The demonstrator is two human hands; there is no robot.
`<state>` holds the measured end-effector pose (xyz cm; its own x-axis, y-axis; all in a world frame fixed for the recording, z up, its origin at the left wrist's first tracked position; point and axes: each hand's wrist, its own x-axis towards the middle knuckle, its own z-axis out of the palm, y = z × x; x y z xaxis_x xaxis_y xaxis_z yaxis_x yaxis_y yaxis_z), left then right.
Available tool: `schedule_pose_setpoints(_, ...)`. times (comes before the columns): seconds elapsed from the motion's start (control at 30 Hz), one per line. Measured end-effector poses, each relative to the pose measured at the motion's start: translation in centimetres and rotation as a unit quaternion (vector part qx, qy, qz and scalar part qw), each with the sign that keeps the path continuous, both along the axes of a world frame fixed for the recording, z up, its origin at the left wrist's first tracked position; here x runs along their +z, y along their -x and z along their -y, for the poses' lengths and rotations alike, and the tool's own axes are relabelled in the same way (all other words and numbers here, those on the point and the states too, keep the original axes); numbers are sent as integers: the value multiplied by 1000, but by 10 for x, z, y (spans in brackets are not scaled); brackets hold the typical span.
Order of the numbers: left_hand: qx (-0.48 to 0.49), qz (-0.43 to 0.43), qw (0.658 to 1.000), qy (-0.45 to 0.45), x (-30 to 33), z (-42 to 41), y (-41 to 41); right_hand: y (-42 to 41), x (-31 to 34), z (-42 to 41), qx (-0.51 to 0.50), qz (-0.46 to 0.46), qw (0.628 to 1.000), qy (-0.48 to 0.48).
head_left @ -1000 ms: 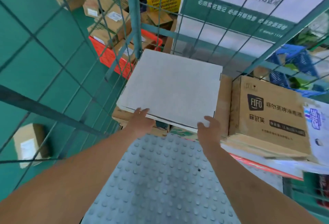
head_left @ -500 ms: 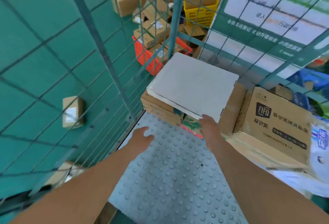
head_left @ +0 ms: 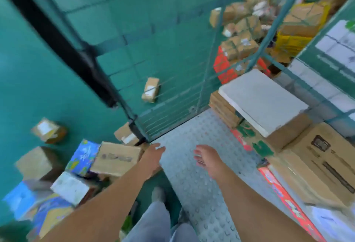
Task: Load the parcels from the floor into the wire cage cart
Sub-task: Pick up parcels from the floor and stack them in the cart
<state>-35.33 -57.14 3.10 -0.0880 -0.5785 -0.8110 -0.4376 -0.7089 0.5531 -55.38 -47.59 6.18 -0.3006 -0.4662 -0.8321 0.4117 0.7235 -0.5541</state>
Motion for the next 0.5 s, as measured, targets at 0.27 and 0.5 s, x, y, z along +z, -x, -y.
schedule_pose_setpoints(0.27,224,-8,974,-33,37,-59,-167,-160,12,33,212,15,977,-33)
schedule_pose_setpoints(0.5,346,-12,937,-35,26,-90,-289,-292,14,69,388,-22,918,-77)
